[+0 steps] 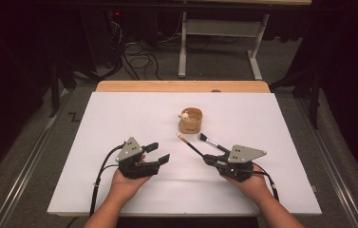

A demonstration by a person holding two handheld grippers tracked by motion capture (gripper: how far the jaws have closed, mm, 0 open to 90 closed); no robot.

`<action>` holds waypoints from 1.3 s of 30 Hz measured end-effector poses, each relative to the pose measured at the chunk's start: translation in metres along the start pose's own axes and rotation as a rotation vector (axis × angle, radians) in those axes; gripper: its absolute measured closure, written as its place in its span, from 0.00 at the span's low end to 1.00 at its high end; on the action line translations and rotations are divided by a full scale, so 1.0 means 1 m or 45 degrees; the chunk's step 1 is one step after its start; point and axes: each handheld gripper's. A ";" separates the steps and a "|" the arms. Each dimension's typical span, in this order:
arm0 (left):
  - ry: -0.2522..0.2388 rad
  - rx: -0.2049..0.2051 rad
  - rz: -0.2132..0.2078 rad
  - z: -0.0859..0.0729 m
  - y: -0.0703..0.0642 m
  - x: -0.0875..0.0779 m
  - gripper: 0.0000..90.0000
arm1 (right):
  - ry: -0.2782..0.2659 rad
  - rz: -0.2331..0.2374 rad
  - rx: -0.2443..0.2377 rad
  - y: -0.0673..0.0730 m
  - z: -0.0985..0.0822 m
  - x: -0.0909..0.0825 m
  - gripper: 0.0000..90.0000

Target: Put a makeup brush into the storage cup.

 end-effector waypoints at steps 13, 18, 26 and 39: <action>0.017 0.005 -0.032 0.008 -0.017 0.014 0.46 | -0.012 -0.022 -0.058 0.008 0.009 0.011 0.95; 0.016 0.003 -0.040 0.011 -0.021 0.018 0.47 | -0.018 -0.015 -0.072 0.011 0.012 0.016 0.95; 0.016 -0.004 -0.046 0.013 -0.022 0.019 0.49 | -0.014 -0.015 -0.085 0.013 0.015 0.019 0.95; 0.010 -0.050 -0.098 0.017 -0.021 0.020 0.52 | -0.060 -0.005 -0.074 0.015 0.018 0.021 0.95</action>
Point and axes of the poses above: each handheld gripper's, and its own axes: x roughly forward along the jaws, z roughly out of its top, y roughly to its left, and after that the axes turned 15 degrees about -x, right-handed
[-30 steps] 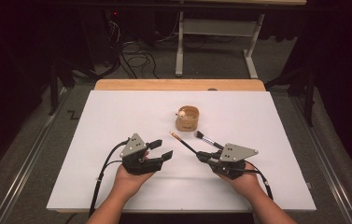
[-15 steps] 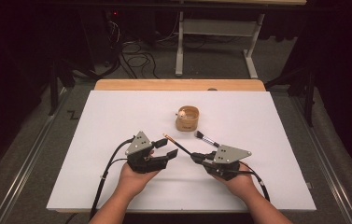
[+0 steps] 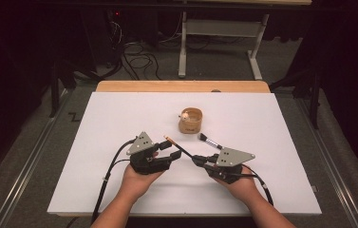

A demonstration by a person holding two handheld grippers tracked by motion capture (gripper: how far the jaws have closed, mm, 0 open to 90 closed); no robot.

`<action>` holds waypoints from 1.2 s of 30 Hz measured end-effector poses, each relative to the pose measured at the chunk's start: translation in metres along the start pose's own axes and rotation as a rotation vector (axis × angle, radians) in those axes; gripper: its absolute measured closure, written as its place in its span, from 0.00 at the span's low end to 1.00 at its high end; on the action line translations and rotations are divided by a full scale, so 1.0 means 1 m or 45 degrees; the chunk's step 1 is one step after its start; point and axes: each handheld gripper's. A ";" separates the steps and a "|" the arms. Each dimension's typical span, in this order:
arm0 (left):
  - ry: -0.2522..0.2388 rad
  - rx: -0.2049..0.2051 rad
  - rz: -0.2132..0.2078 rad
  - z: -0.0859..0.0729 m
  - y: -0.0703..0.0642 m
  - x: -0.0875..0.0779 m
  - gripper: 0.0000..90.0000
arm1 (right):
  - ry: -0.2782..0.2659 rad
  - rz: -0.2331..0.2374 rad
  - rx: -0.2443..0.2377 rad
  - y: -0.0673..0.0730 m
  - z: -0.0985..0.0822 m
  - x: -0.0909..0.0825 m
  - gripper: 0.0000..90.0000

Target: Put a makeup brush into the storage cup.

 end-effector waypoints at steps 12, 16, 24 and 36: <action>-0.003 -0.038 -0.092 0.001 0.000 0.000 0.60 | -0.018 0.018 -0.007 0.001 0.000 0.000 0.95; -0.003 -0.032 -0.092 0.002 -0.001 0.001 0.63 | -0.022 0.020 -0.015 0.001 0.001 0.000 0.95; -0.019 -0.033 -0.088 0.003 -0.001 0.000 0.73 | -0.016 0.023 -0.028 0.002 0.001 0.001 0.95; -0.008 -0.041 -0.141 0.002 -0.002 0.001 0.84 | 0.037 0.015 -0.051 0.005 -0.001 0.005 0.95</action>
Point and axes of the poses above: each handheld gripper's, and its own axes: x roughly forward along the jaws, z roughly out of its top, y roughly to its left, and after that the axes turned 15 degrees about -x, right-handed
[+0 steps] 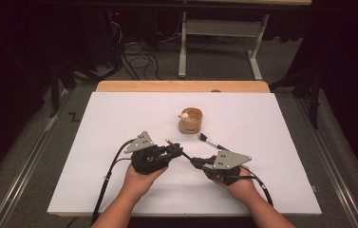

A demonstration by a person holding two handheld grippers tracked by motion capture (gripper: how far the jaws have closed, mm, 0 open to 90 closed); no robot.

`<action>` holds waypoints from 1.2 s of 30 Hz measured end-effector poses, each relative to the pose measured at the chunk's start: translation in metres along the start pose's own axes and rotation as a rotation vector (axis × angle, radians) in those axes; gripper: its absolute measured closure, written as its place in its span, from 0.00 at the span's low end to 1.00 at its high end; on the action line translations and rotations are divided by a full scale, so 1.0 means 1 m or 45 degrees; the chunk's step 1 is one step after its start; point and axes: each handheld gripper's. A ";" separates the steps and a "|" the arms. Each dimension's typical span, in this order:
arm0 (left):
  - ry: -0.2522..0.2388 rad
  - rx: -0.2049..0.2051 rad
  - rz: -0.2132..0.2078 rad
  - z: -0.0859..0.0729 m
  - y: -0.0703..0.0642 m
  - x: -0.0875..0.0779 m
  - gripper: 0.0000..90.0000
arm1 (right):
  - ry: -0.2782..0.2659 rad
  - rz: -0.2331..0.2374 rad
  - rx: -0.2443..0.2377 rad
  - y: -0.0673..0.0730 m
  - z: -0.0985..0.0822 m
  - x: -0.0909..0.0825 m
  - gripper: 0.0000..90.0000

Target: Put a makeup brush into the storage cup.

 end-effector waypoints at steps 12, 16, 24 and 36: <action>0.020 0.014 -0.068 -0.001 -0.001 0.002 0.91 | 0.037 -0.024 -0.045 0.002 -0.001 0.003 0.95; 0.019 0.024 -0.071 -0.001 -0.002 0.002 0.92 | 0.041 -0.029 -0.044 0.002 -0.001 0.003 0.94; 0.011 0.054 -0.068 -0.002 -0.004 0.001 0.92 | 0.034 -0.031 -0.032 0.001 -0.002 0.002 0.92; -0.012 0.083 -0.041 -0.002 -0.005 -0.002 0.92 | 0.049 -0.042 -0.006 0.001 -0.002 0.003 0.84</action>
Point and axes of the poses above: each handheld gripper's, and its own axes: x roughly forward along the jaws, z roughly out of its top, y roughly to its left, and after that the axes turned 15 degrees about -x, right-handed
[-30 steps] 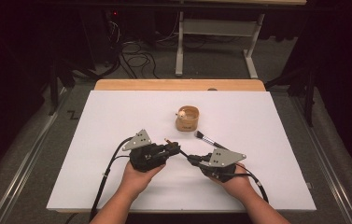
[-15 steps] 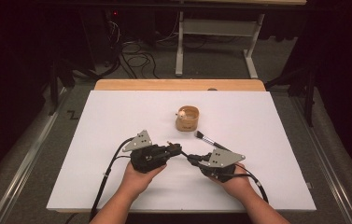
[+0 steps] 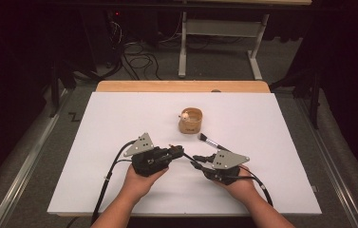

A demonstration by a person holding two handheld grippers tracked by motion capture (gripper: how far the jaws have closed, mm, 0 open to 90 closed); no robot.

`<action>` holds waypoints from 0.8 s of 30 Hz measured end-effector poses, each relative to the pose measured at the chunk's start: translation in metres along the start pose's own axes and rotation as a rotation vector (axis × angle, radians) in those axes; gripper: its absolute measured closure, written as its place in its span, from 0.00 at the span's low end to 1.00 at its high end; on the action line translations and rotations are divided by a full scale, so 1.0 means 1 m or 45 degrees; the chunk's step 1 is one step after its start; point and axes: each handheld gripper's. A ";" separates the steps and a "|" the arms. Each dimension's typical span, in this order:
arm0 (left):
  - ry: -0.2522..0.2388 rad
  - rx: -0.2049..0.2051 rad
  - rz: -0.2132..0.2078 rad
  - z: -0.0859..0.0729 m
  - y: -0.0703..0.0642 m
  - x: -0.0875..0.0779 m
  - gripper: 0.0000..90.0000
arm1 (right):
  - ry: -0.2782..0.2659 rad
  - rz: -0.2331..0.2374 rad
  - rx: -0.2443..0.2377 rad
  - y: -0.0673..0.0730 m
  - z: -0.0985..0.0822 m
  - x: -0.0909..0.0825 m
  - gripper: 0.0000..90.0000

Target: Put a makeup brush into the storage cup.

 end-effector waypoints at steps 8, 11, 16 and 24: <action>0.000 0.020 0.013 0.000 0.000 -0.001 0.92 | 0.001 0.000 0.009 -0.001 0.000 -0.001 0.80; 0.007 0.027 0.019 0.000 0.000 -0.001 0.92 | 0.002 0.000 0.014 -0.001 0.000 -0.001 0.80; 0.021 0.034 0.031 -0.001 0.000 -0.001 0.92 | -0.005 0.014 0.030 -0.001 0.000 -0.002 0.79; 0.058 0.044 0.021 -0.001 0.001 -0.003 0.92 | -0.041 0.073 0.070 -0.007 0.001 -0.007 0.78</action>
Point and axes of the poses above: each handheld gripper's, and its own axes: x roughly forward along the jaws, z roughly out of its top, y roughly to its left, and after that the axes turned 15 degrees about -x, right-handed
